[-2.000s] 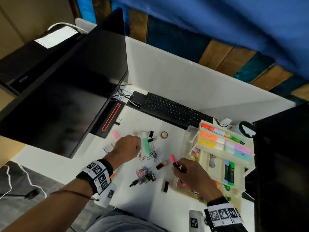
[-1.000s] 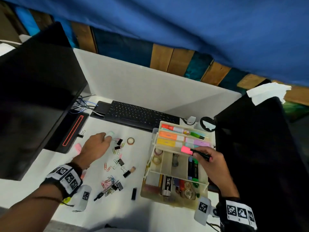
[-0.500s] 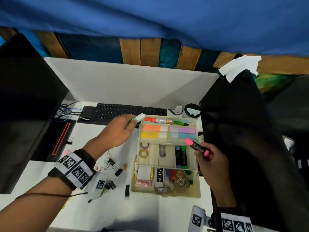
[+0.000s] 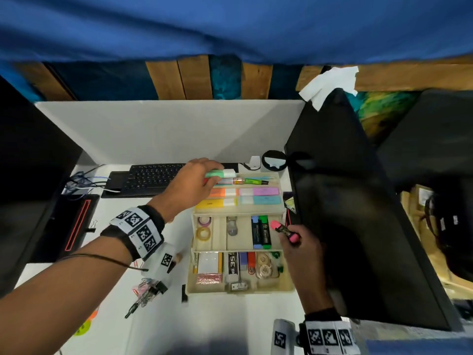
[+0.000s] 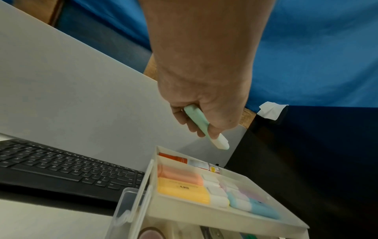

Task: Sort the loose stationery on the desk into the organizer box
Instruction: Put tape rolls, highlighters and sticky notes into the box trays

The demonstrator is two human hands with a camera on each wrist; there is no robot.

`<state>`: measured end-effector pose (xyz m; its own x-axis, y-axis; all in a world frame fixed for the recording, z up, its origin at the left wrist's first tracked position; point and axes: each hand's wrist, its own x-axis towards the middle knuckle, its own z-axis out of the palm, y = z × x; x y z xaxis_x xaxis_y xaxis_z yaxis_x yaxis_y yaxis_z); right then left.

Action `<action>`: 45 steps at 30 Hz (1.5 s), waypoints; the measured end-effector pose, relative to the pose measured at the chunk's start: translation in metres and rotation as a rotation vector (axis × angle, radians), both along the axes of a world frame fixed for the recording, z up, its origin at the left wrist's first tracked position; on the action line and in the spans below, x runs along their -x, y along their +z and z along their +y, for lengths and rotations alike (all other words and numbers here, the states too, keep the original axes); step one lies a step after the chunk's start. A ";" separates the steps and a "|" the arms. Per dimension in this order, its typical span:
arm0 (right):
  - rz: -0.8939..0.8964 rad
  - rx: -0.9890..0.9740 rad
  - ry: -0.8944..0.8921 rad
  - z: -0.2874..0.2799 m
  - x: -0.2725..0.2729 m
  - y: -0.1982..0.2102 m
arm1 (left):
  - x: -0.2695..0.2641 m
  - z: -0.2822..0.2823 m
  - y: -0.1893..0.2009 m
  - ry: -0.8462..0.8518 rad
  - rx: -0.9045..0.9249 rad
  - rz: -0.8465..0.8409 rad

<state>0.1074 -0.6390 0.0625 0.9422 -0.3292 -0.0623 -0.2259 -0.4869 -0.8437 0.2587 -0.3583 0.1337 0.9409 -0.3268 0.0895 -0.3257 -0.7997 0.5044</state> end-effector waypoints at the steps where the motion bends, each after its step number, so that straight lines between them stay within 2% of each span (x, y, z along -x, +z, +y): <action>1: -0.010 0.051 -0.007 0.002 -0.003 -0.006 | 0.000 -0.002 0.000 -0.001 -0.003 -0.007; 4: -0.010 0.182 -0.026 0.008 -0.012 -0.025 | -0.001 -0.004 -0.003 -0.004 -0.014 -0.020; 9: 0.019 0.295 -0.031 0.015 -0.019 -0.040 | -0.002 -0.004 -0.011 0.001 -0.029 -0.028; 15: 0.009 0.287 -0.019 0.019 -0.022 -0.044 | 0.001 -0.001 -0.023 0.025 -0.065 0.006; 20: 0.002 0.277 -0.008 0.020 -0.022 -0.043 | 0.005 -0.003 -0.031 0.041 -0.021 0.017; 28: 0.045 0.270 0.011 0.020 -0.021 -0.056 | 0.023 -0.002 -0.038 -0.034 0.094 0.004; 33: -0.036 0.257 0.008 0.018 -0.021 -0.044 | 0.048 0.015 -0.052 -0.073 0.083 -0.011; 36: -0.133 0.224 0.075 0.025 -0.027 -0.028 | 0.057 0.026 -0.067 -0.046 0.090 -0.012; 40: -0.287 0.270 0.216 0.046 -0.046 -0.009 | 0.061 0.034 -0.074 -0.108 -0.012 -0.139; 45: -0.247 0.386 0.357 0.079 -0.064 -0.004 | 0.064 0.033 -0.079 -0.156 -0.067 -0.226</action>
